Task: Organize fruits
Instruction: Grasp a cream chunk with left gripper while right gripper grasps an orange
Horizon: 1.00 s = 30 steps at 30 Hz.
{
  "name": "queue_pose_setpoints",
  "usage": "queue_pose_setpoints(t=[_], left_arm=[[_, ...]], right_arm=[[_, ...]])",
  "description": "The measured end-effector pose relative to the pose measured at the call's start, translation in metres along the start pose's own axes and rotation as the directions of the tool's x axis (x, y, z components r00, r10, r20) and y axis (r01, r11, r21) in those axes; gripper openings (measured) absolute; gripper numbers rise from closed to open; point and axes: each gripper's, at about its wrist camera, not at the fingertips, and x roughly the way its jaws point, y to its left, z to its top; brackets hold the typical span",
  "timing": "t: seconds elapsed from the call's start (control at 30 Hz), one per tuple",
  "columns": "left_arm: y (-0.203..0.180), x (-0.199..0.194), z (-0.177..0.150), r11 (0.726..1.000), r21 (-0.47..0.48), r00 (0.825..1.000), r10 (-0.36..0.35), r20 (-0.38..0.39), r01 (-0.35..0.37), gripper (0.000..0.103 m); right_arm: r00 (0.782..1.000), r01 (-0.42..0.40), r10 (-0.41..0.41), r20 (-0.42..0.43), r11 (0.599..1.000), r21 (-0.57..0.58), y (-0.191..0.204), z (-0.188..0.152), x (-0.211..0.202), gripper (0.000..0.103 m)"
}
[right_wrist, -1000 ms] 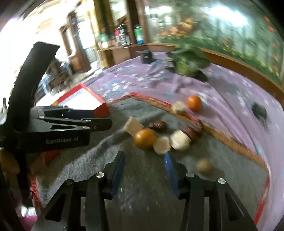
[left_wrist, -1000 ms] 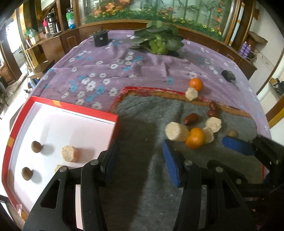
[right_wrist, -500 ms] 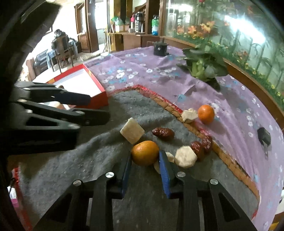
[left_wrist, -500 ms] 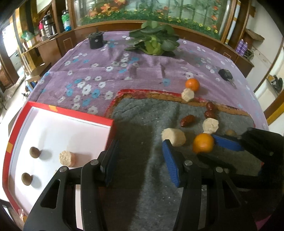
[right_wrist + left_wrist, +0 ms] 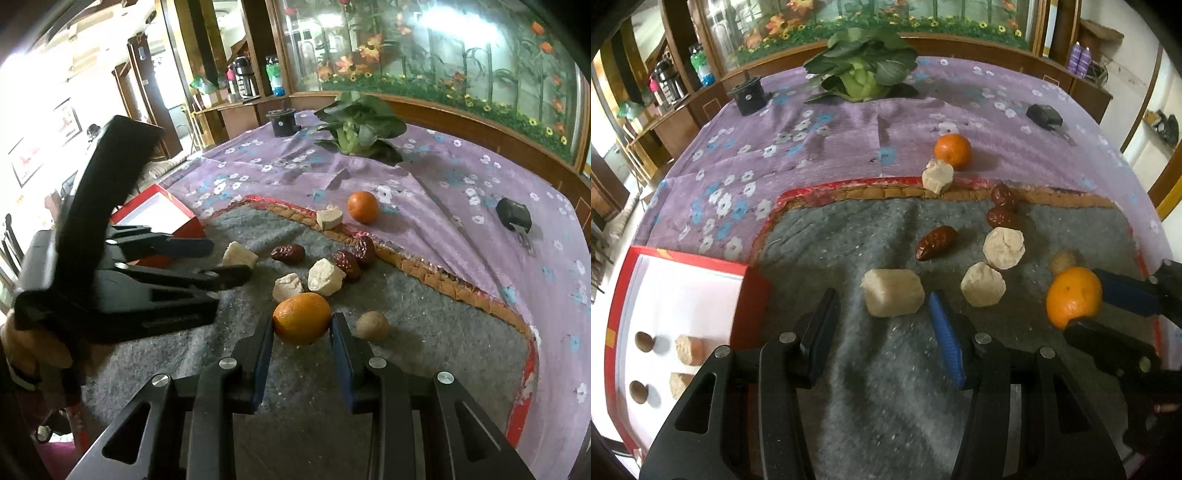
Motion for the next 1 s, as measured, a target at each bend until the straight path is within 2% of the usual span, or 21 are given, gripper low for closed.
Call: queue_pose_setpoints(t=[0.17, 0.23, 0.3, 0.57, 1.0], left_arm=[[0.001, 0.013, 0.001, 1.0, -0.012, 1.0, 0.01, -0.014, -0.011, 0.05], [0.004, 0.013, -0.001, 1.0, -0.021, 1.0, -0.019, -0.013, 0.018, 0.036], [0.006, 0.009, -0.002, 1.0, -0.013, 1.0, -0.023, 0.001, 0.023, 0.029], [0.015, -0.015, -0.013, 0.998, -0.014, 0.998, -0.054, 0.038, 0.055, 0.026], [0.036, -0.057, -0.038, 0.998, -0.057, 0.993, -0.026, 0.115, 0.033, 0.026]], right_arm=[[1.0, -0.013, 0.013, 0.001, 1.0, 0.009, -0.003, -0.001, 0.001, 0.031], [1.0, -0.013, 0.013, 0.0, 1.0, 0.013, -0.004, -0.001, 0.0, 0.031], [1.0, -0.016, 0.016, 0.001, 1.0, 0.011, -0.002, -0.001, 0.0, 0.031], [1.0, -0.017, 0.017, 0.001, 1.0, -0.002, 0.012, 0.001, -0.004, 0.031], [0.999, -0.025, 0.025, -0.036, 1.0, 0.0, 0.05, -0.006, 0.005, 0.031]])
